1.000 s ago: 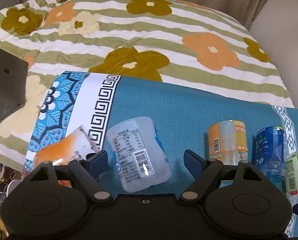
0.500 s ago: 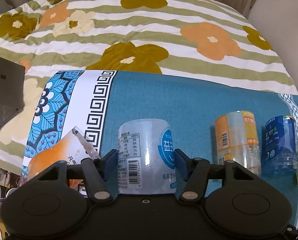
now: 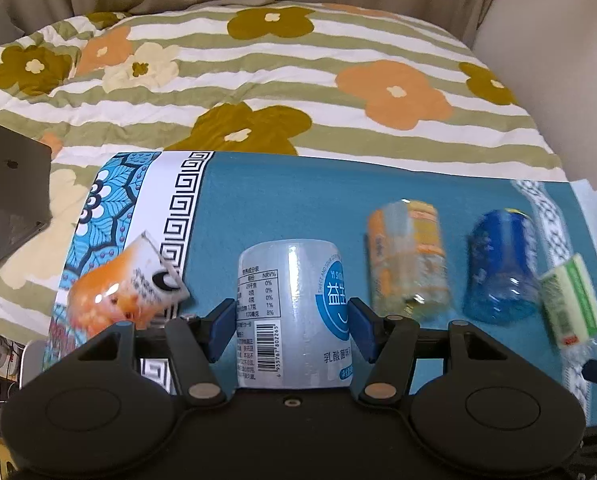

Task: Flip cup upright
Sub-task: 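Lift the white cup off the cloth with the left gripper, then lower the white cup onto the cloth and open the left gripper, then move the right gripper over the lying white cup and close on it, then lift and rotate the white cup rim-up with the right gripper, lower it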

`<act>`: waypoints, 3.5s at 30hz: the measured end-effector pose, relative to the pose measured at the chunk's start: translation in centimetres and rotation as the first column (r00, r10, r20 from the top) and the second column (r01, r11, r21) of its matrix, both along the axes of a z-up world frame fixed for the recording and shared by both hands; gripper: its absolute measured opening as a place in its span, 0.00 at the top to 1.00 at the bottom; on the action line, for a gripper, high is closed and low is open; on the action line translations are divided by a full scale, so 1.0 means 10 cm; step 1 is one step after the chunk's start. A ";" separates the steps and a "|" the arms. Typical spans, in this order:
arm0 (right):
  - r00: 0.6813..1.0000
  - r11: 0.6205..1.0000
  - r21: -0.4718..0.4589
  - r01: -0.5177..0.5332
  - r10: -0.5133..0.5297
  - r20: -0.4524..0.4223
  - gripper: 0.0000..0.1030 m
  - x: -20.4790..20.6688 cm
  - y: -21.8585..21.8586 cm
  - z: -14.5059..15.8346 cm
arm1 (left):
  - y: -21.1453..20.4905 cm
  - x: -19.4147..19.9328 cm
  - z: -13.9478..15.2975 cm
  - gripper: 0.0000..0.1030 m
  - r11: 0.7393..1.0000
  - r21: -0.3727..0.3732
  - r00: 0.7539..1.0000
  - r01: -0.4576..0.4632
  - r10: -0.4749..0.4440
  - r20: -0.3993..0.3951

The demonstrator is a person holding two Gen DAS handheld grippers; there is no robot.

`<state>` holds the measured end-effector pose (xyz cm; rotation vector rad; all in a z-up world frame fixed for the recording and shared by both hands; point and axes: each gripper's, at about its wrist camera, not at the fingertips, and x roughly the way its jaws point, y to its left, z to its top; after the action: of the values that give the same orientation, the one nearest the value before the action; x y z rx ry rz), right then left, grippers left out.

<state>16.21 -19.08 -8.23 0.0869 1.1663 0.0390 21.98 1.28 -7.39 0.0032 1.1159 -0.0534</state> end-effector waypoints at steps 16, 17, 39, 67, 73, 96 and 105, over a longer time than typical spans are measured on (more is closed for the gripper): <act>0.995 1.000 0.019 -0.014 0.012 0.098 0.00 -0.71 -0.63 0.13 | -0.71 -0.94 0.10 0.38 0.999 -0.017 0.999 0.041 -0.040 0.032; 0.995 1.000 0.023 -0.012 0.009 0.096 0.00 -0.75 -0.67 0.11 | -0.77 -0.98 0.06 0.38 0.999 -0.015 0.998 0.052 -0.052 0.030; 0.997 0.997 0.059 0.050 -0.054 0.055 0.00 -1.11 -1.02 -0.25 | -1.16 -1.01 -0.48 0.27 0.993 0.023 0.993 0.120 -0.121 0.020; 0.988 0.992 0.076 -0.103 0.093 0.124 0.00 -1.02 -0.61 0.23 | -0.60 -1.56 0.26 0.09 0.999 0.028 0.991 -0.042 0.038 0.125; 0.989 0.987 0.114 -0.116 0.104 0.109 0.00 -0.79 -0.28 0.27 | -0.24 -1.65 0.31 0.06 0.997 0.014 0.990 -0.074 0.072 0.122; 0.949 0.959 0.263 0.105 -0.017 -0.315 0.17 0.35 0.15 -0.46 | 0.58 -1.54 -0.21 0.06 0.999 -0.021 0.995 0.045 -0.044 0.084; 0.953 0.954 0.271 0.130 -0.045 -0.299 0.30 0.29 0.10 -0.45 | 0.63 -1.50 -0.20 0.06 0.997 -0.042 0.995 0.069 -0.065 0.079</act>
<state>19.10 -18.08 -12.70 0.4152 1.4440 0.1205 6.98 7.59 -9.38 0.0028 1.0364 -0.1374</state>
